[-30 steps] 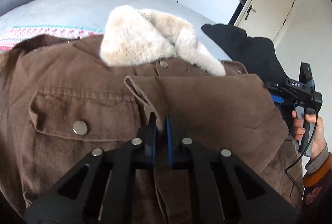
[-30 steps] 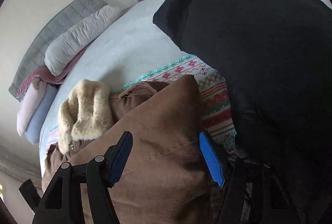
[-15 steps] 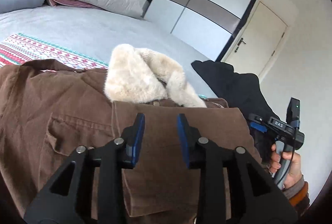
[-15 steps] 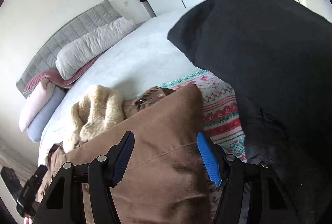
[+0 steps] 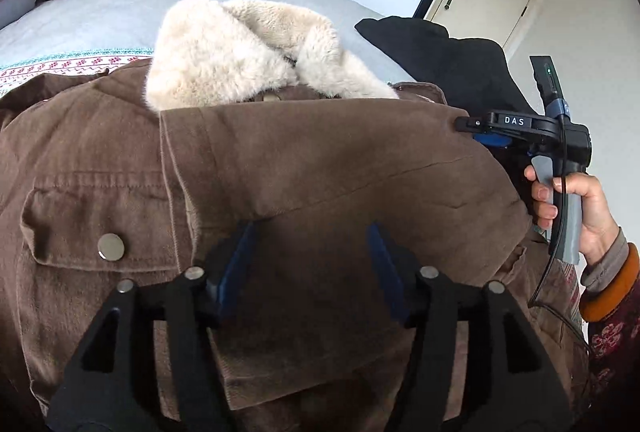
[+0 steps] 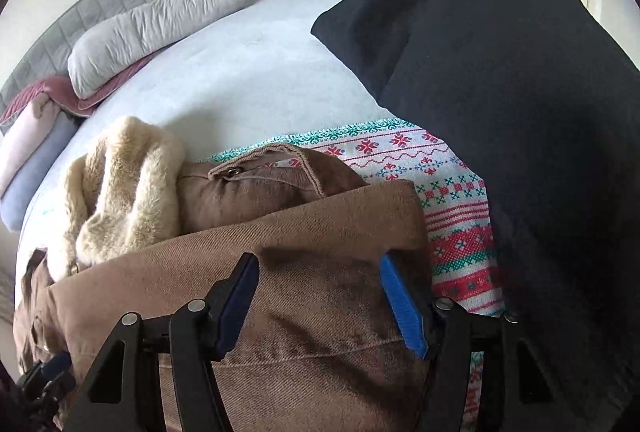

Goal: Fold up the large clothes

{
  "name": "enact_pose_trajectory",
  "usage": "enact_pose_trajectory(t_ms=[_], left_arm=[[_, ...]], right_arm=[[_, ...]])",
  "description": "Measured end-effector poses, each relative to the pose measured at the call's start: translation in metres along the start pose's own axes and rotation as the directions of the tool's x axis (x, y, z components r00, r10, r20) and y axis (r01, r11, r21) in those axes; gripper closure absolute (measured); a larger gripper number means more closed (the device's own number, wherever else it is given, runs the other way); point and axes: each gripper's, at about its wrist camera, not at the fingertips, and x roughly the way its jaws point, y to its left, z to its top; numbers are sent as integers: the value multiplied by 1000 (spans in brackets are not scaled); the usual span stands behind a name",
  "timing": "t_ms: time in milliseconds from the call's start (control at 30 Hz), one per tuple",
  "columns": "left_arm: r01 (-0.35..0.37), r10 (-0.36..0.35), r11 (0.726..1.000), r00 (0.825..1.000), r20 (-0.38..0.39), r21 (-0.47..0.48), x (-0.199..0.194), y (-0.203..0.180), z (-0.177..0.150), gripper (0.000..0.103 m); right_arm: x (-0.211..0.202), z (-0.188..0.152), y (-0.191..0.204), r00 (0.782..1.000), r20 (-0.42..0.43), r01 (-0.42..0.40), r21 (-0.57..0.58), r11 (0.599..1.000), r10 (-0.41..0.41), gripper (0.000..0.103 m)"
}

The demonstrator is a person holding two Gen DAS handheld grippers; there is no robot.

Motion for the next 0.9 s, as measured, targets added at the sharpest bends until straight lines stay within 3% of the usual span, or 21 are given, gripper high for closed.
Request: enact_pose_trajectory(t_ms=[67,200,333,433,500,600,700,900], left_arm=[[-27,27,1000,999,19,0,-12,-2,2,27],[-66,68,997,997,41,-41,-32,2,7,19],[-140,142,983,990,14,-116,-40,17,11,18],[-200,200,965,980,-19,-169,-42,32,12,18],[-242,241,941,970,-34,-235,-43,47,12,18],[-294,295,893,954,-51,-341,-51,68,8,18],[-292,300,856,953,-51,-426,-69,86,4,18],[-367,386,774,919,-75,-516,-120,126,-7,18]], right_arm=[[-18,-3,13,999,-42,-14,16,1000,15,39],[-62,-19,46,996,-44,-77,73,994,80,33],[-94,-42,89,994,34,-102,-13,995,103,15],[-89,-58,108,992,40,-114,-88,990,118,13],[-78,-73,111,992,50,-109,-124,986,116,13],[-49,-71,111,993,-59,-105,-114,988,99,13],[-57,-71,105,979,-50,-203,-96,974,199,13],[-74,-74,107,998,5,-53,-211,976,55,13]])
